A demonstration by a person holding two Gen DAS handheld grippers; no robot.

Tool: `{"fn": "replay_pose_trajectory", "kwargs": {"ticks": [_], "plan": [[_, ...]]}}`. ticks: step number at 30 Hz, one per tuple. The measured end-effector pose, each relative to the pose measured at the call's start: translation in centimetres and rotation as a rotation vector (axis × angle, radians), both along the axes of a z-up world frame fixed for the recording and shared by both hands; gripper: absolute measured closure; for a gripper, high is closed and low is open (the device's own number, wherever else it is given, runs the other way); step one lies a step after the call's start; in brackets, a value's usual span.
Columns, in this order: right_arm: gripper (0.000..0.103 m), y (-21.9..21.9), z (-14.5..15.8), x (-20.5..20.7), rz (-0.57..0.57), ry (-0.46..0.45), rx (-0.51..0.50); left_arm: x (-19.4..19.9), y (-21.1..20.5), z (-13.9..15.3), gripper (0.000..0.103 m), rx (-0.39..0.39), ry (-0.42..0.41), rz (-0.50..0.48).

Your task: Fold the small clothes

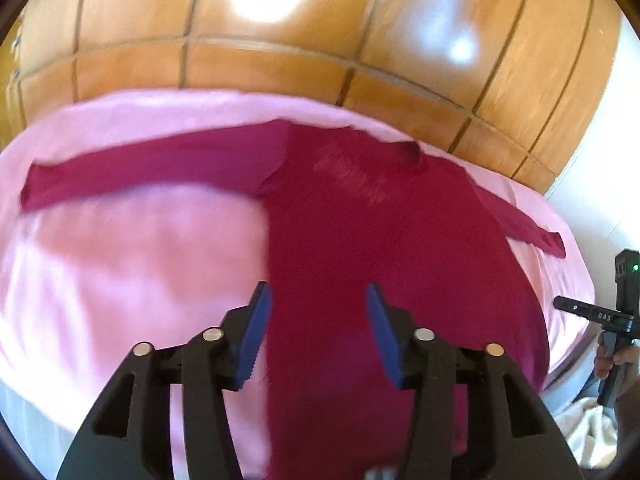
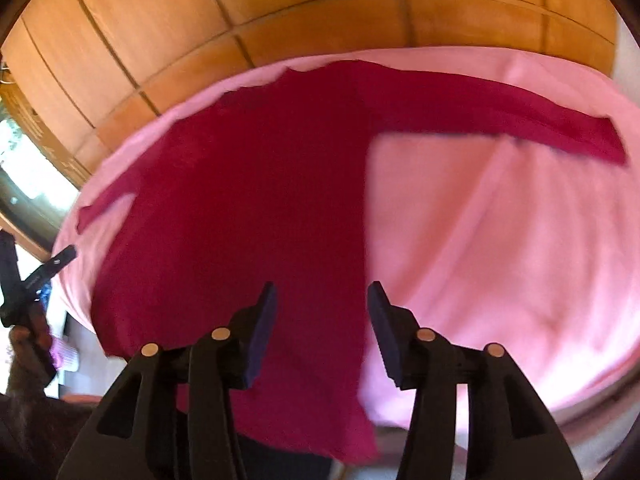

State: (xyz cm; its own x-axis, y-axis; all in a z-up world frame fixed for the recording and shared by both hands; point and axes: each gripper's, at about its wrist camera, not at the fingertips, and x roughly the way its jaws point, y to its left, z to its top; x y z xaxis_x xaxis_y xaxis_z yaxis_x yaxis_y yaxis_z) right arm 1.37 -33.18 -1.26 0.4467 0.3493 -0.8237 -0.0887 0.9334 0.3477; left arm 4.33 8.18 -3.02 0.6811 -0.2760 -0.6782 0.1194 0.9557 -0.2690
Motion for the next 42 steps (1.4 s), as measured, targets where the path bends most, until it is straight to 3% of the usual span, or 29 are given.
{"fn": "replay_pose_trajectory", "kwargs": {"ticks": [3, 5, 6, 7, 9, 10, 11, 14, 17, 18, 21, 24, 27, 29, 32, 34, 37, 38, 39, 40, 42], "plan": [[0.057, 2.1, -2.9, 1.3, -0.017, 0.036, 0.002, 3.0, -3.3, -1.5, 0.054, 0.008, 0.048, -0.067], [0.052, 3.2, -4.7, 1.1, -0.037, 0.062, -0.005, 4.3, -5.1, -2.7, 0.052, 0.044, 0.058, -0.081], [0.040, 3.5, -5.2, 0.9, -0.032, 0.032, 0.025, 4.6, -5.8, -3.4, 0.052, 0.069, 0.065, -0.087], [0.020, 3.5, -5.0, 0.9, -0.026, 0.019, 0.064, 5.0, -6.3, -4.1, 0.051, 0.093, 0.075, -0.097], [0.010, 4.0, -5.2, 0.8, -0.021, 0.008, 0.071, 5.4, -7.0, -5.5, 0.037, 0.152, 0.088, -0.083], [0.004, 4.4, -5.2, 0.8, 0.000, 0.005, 0.049, 5.5, -7.3, -5.9, 0.020, 0.165, 0.078, -0.076], [0.002, 5.1, -5.2, 0.9, 0.041, 0.002, 0.024, 5.6, -7.3, -6.5, 0.010, 0.178, 0.065, -0.073], [0.002, 6.3, -5.4, 0.9, 0.124, -0.022, -0.059, 6.0, -7.0, -7.9, 0.004, 0.172, 0.053, -0.065], [0.002, 4.0, -5.0, 1.5, 0.134, 0.035, 0.074, 6.3, -6.7, -8.0, 0.004, 0.150, 0.054, -0.071], [0.005, 2.4, -4.6, 2.0, 0.108, 0.062, 0.147, 6.2, -6.7, -8.1, 0.004, 0.150, 0.051, -0.074], [0.041, -4.0, -2.5, 2.6, -0.100, -0.009, 0.279, 6.0, -6.9, -8.1, 0.004, 0.170, 0.042, -0.074], [0.044, -11.8, -3.0, 3.6, -0.381, -0.057, 0.353, 6.1, -7.1, -8.1, 0.004, 0.174, 0.041, -0.067], [0.062, -19.8, -5.0, 5.2, -0.667, -0.049, 0.349, 6.1, -7.2, -8.2, 0.003, 0.178, 0.038, -0.067], [0.066, -23.5, -6.3, 6.2, -0.800, -0.045, 0.360, 6.1, -7.3, -8.2, 0.003, 0.181, 0.038, -0.065], [0.067, -28.6, -8.9, 7.9, -0.965, -0.046, 0.472, 6.1, -7.5, -8.2, 0.003, 0.192, 0.040, -0.062], [0.067, -30.1, -9.8, 9.0, -1.008, -0.064, 0.510, 6.2, -7.5, -8.3, 0.003, 0.194, 0.042, -0.060], [0.071, -30.9, -10.1, 10.6, -1.039, -0.056, 0.456, 6.3, -7.6, -8.3, 0.003, 0.197, 0.045, -0.058], [0.075, -31.2, -10.0, 10.8, -1.039, -0.049, 0.431, 6.3, -7.6, -8.3, 0.003, 0.198, 0.045, -0.058], [0.088, -31.4, -9.6, 11.3, -1.030, -0.037, 0.389, 6.3, -7.6, -8.3, 0.003, 0.199, 0.045, -0.057], [0.094, -31.5, -9.1, 11.6, -1.015, -0.032, 0.356, 6.3, -7.6, -8.3, 0.003, 0.199, 0.046, -0.056], [0.094, -30.6, -7.3, 12.5, -0.970, -0.058, 0.302, 6.3, -7.7, -8.3, 0.003, 0.199, 0.049, -0.056]]}}
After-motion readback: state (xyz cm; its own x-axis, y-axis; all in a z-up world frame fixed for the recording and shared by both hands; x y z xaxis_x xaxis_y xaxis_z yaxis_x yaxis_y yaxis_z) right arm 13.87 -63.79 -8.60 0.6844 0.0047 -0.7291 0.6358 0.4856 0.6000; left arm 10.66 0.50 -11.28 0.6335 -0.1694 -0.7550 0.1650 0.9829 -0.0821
